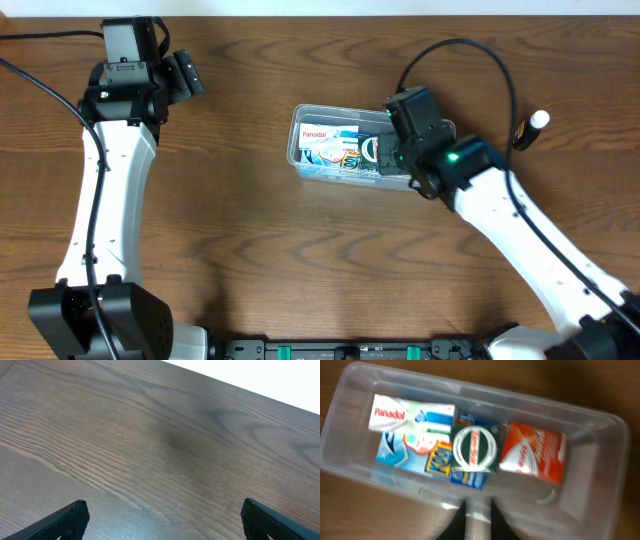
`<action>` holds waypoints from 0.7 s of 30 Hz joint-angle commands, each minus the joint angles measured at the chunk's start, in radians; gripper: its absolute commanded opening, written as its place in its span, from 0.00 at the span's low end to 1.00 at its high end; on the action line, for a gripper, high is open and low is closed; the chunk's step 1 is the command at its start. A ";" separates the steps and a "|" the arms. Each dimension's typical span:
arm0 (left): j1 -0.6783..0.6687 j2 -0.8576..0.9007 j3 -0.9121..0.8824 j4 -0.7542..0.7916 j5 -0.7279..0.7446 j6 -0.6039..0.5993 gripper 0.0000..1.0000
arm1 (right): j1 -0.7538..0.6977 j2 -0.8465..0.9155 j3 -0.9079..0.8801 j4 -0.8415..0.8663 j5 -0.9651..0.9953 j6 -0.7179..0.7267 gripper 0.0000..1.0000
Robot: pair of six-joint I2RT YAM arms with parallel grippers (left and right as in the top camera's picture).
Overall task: Pack container
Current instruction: 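Open the right gripper and raise it off the Zam-Buk box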
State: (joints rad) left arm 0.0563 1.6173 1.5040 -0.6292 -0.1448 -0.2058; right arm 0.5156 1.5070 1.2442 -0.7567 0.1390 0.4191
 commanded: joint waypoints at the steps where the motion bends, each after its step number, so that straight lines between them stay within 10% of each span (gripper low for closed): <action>1: 0.003 -0.014 0.018 -0.003 -0.002 -0.002 0.98 | 0.000 0.005 0.005 -0.065 0.010 -0.009 0.01; 21: 0.003 -0.014 0.018 -0.003 -0.002 -0.002 0.98 | -0.005 0.221 0.003 -0.152 -0.037 -0.135 0.01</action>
State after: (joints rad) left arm 0.0563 1.6176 1.5040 -0.6292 -0.1448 -0.2062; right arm 0.5148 1.6863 1.2461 -0.9249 0.1013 0.3420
